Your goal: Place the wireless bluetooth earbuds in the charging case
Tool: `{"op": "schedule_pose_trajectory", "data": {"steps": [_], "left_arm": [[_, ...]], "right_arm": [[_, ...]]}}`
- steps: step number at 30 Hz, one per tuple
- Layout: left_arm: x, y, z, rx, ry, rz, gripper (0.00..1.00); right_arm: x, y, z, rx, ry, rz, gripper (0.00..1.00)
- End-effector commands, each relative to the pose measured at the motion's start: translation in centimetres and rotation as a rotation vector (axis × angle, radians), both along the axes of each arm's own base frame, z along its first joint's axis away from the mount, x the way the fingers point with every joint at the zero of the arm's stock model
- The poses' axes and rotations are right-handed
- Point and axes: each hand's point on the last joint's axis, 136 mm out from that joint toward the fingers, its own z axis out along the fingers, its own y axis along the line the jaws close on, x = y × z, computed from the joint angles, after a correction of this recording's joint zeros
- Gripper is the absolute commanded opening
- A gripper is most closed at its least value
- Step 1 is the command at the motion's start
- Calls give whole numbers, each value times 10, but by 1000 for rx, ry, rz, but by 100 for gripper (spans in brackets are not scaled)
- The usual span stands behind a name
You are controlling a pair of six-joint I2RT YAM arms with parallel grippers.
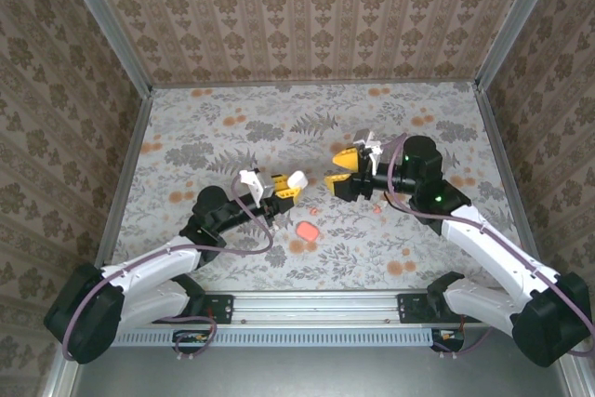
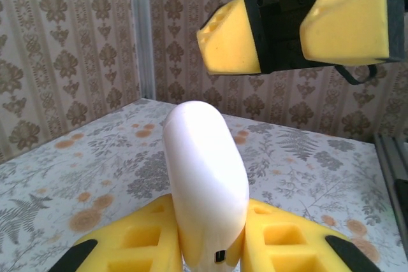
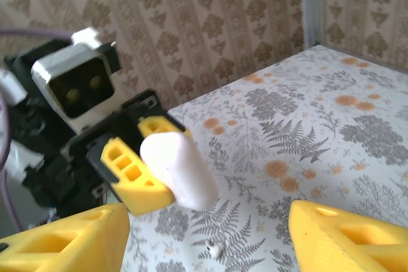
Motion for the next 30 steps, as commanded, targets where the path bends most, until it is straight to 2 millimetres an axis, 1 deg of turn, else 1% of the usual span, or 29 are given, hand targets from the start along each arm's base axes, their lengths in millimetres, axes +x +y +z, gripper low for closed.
{"op": "schedule_pose_trajectory", "data": {"steps": [1, 4, 7, 9, 11, 14, 17, 21, 30], "left_arm": [[-12, -3, 17, -22, -38, -85, 23], [-15, -4, 20, -23, -47, -103, 22], [-22, -6, 23, -22, -55, -146, 22], [-25, -7, 25, -24, -59, -165, 22], [-27, -7, 27, -26, -62, -183, 22], [-31, -8, 29, -26, -75, -207, 22], [-34, -10, 30, -25, -79, -231, 22], [-39, -12, 33, -30, -74, -271, 22], [-42, -14, 38, -40, -87, -289, 22]], "right_arm": [[-29, 2, 3, -76, -146, 185, 67], [-39, 1, -1, -117, -229, 246, 67], [-41, -1, -5, -157, -277, 267, 67], [-40, -2, -7, -186, -301, 275, 66], [-37, -3, -15, -237, -318, 286, 65], [-31, -4, -26, -299, -293, 299, 65], [-32, 3, -24, -273, -263, 351, 63], [-35, 11, -21, -234, -267, 413, 59], [-39, 31, -25, -232, -251, 511, 56]]}}
